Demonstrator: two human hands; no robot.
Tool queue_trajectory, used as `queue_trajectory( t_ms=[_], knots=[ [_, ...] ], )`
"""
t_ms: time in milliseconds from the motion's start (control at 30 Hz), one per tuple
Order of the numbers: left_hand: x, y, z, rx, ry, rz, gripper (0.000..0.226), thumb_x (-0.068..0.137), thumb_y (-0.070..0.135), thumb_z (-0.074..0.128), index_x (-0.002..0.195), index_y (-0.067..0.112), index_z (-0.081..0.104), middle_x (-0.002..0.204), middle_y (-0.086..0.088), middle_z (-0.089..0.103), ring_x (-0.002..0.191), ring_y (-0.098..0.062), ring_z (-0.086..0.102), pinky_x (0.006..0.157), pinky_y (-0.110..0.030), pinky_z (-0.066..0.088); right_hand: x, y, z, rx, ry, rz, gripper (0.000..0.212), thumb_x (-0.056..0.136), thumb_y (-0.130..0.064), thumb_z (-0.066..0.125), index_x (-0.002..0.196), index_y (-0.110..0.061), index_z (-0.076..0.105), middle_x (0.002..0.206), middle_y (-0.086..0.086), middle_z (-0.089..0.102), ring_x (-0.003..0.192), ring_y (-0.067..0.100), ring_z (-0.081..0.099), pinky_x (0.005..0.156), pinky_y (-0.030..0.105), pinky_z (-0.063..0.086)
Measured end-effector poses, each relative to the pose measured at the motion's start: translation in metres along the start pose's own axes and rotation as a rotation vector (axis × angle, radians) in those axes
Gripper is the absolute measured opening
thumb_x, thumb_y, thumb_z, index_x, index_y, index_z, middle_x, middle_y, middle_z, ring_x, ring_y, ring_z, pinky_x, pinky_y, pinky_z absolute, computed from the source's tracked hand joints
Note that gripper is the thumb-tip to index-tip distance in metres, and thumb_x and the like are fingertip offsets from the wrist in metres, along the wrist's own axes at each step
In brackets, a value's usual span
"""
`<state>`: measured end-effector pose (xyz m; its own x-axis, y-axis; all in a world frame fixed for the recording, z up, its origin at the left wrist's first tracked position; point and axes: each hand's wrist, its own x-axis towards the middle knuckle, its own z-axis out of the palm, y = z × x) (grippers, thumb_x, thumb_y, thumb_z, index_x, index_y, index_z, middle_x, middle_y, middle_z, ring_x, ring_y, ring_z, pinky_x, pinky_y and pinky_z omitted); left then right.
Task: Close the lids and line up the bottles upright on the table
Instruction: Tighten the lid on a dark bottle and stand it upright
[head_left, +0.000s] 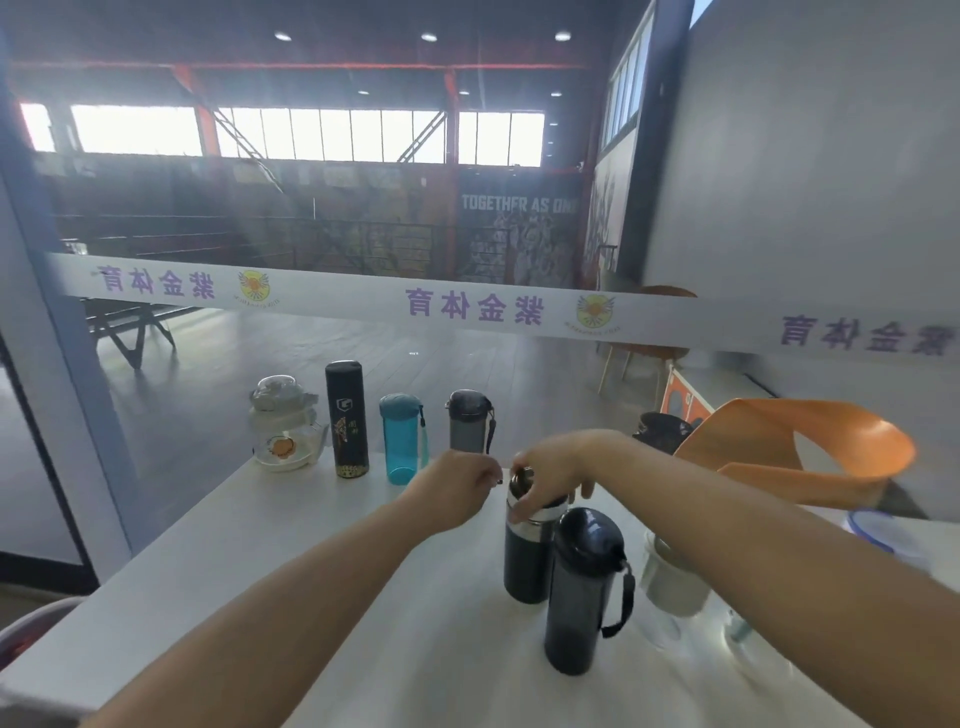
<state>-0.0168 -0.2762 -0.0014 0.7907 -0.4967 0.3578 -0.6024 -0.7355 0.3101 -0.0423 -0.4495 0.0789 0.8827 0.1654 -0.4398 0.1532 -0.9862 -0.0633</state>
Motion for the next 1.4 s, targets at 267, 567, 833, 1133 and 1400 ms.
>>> queue_trajectory(
  t_ms=[267,567,833,1133,1400],
  knots=[
    [-0.001,0.011,0.004,-0.158,0.055,-0.021,0.032,0.097,0.026,0.060,0.129,0.026,0.059,0.128,0.007,0.060,0.097,-0.009,0.063,0.090,-0.020,0.053,0.014,0.018,0.009,0.001,0.171,0.002,0.076,0.072,-0.046,0.083,0.131,-0.019,0.043,0.124,0.006,0.058,0.100,0.028,0.063,0.080,0.037,0.062],
    [0.026,0.020,0.027,-0.202,0.054,0.042,0.049,0.089,0.033,0.070,0.135,0.030,0.055,0.135,0.006,0.054,0.108,-0.015,0.060,0.093,-0.027,0.055,0.014,0.059,0.013,0.161,0.311,-0.111,0.077,0.071,-0.045,0.085,0.132,-0.029,0.040,0.129,0.002,0.059,0.109,0.024,0.058,0.099,0.042,0.051],
    [0.041,0.019,0.052,-0.161,0.101,0.083,0.057,0.085,0.029,0.076,0.135,0.027,0.049,0.133,0.000,0.055,0.108,-0.020,0.064,0.092,-0.033,0.057,0.024,0.082,0.027,0.291,0.414,-0.147,0.066,0.070,-0.047,0.083,0.122,-0.040,0.042,0.122,-0.002,0.062,0.106,0.020,0.061,0.097,0.043,0.054],
    [0.112,0.006,0.059,-0.044,0.074,0.139,0.053,0.088,0.028,0.073,0.136,0.018,0.054,0.136,0.002,0.053,0.112,-0.019,0.062,0.096,-0.025,0.051,0.074,0.109,0.001,0.382,0.452,-0.076,0.061,0.073,-0.042,0.085,0.120,-0.038,0.046,0.121,-0.002,0.062,0.108,0.023,0.062,0.097,0.040,0.055],
    [0.152,-0.025,0.059,0.046,0.056,0.140,0.054,0.087,0.029,0.073,0.136,0.015,0.054,0.136,0.001,0.055,0.111,-0.018,0.064,0.098,-0.022,0.046,0.123,0.114,-0.026,0.411,0.420,-0.067,0.059,0.077,-0.031,0.084,0.122,-0.034,0.047,0.123,0.002,0.060,0.111,0.026,0.059,0.099,0.042,0.052]
  ],
)
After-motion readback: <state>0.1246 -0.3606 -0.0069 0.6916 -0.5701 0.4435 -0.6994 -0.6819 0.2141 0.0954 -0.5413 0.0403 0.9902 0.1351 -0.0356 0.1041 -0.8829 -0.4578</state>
